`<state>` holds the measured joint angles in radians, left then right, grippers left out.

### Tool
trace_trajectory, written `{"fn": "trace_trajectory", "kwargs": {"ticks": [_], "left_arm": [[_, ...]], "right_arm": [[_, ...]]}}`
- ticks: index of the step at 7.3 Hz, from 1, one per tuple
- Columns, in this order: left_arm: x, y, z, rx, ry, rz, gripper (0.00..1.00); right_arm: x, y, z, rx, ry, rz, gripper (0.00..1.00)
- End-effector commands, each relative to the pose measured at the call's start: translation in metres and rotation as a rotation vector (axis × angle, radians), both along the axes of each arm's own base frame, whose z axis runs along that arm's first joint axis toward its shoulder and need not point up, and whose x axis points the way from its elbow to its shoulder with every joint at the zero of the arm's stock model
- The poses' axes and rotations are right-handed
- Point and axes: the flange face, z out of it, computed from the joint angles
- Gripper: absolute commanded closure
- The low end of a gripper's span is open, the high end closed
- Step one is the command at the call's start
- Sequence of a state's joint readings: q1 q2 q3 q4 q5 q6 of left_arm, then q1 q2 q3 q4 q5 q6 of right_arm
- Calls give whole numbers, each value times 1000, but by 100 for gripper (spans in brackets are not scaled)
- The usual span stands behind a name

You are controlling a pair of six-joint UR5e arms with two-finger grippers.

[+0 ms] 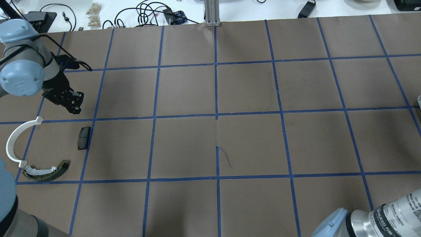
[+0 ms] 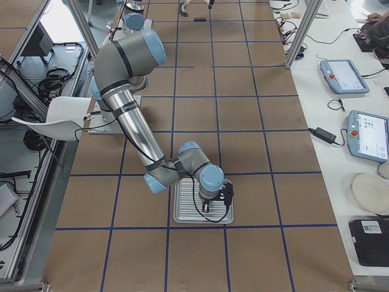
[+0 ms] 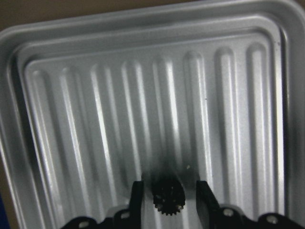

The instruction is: Place bearing gear from tray to pile

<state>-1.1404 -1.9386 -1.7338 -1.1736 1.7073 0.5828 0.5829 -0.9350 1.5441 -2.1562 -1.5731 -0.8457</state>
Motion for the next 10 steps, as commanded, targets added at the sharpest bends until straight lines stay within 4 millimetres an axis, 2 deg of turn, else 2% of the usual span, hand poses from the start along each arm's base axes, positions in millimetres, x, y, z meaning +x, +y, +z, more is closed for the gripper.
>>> {"fn": "trace_trajectory", "kwargs": {"ticks": [1,2,3,4,5,6,7,8,10], "left_arm": [[40,24,-36,-28,0,-5,100],[34,35,-45,-15,10,-4,100],[33,36,-50,-16,7,-5,100],[33,36,-51,-16,8,-8,49],[35,34,-51,-16,5,-13,20],[35,33,-49,-18,3,-12,16],[26,27,-37,-35,1,-14,17],[9,17,-14,-45,-3,-28,17],[-44,-5,48,13,1,16,17]], "right_arm": [[2,4,3,32,-25,-1,100],[9,5,21,41,-33,5,100],[24,0,50,28,-28,-47,100],[63,-23,72,33,-39,-31,100],[114,-55,93,23,-15,-2,100],[169,-80,113,23,-11,-35,100],[232,-101,128,29,-39,-38,100],[285,-112,143,20,-97,-136,100],[421,-132,148,52,-131,-226,100]]}}
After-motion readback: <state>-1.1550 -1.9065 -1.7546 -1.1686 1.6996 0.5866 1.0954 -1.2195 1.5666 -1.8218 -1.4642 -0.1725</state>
